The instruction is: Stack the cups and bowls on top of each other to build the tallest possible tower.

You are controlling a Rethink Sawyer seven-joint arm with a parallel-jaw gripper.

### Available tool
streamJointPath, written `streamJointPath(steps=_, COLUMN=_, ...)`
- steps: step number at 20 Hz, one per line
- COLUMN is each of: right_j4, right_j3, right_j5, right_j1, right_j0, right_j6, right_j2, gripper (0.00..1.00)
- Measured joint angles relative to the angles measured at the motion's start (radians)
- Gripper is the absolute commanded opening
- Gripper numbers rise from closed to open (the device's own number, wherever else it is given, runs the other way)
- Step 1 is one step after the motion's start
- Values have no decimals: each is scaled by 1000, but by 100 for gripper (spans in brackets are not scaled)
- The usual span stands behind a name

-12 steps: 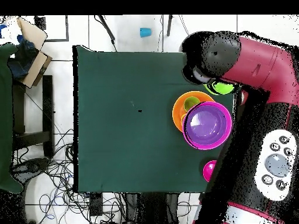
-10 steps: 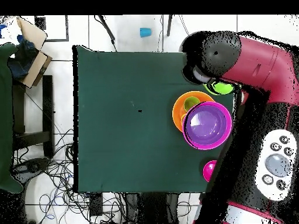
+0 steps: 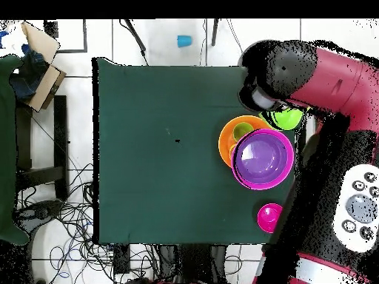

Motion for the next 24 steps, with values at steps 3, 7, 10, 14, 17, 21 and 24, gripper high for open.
streamJointPath(steps=3, right_j4=-2, right_j3=0, right_j5=0, right_j1=6, right_j0=0, right_j6=0, right_j2=2, gripper=0)
streamJointPath(steps=7, right_j4=-5, right_j3=0, right_j5=0, right_j1=18, right_j0=0, right_j6=0, right_j2=4, gripper=0)
streamJointPath(steps=10, right_j4=-6, right_j3=0, right_j5=0, right_j1=22, right_j0=0, right_j6=0, right_j2=6, gripper=0)
streamJointPath(steps=14, right_j4=-8, right_j3=0, right_j5=-3, right_j1=21, right_j0=0, right_j6=0, right_j2=11, gripper=0)
streamJointPath(steps=17, right_j4=-9, right_j3=0, right_j5=-18, right_j1=20, right_j0=1, right_j6=0, right_j2=12, gripper=0)
streamJointPath(steps=21, right_j4=-10, right_j3=3, right_j5=-47, right_j1=18, right_j0=4, right_j6=0, right_j2=12, gripper=0)
streamJointPath(steps=24, right_j4=-10, right_j3=12, right_j5=-87, right_j1=14, right_j0=9, right_j6=0, right_j2=12, gripper=0)
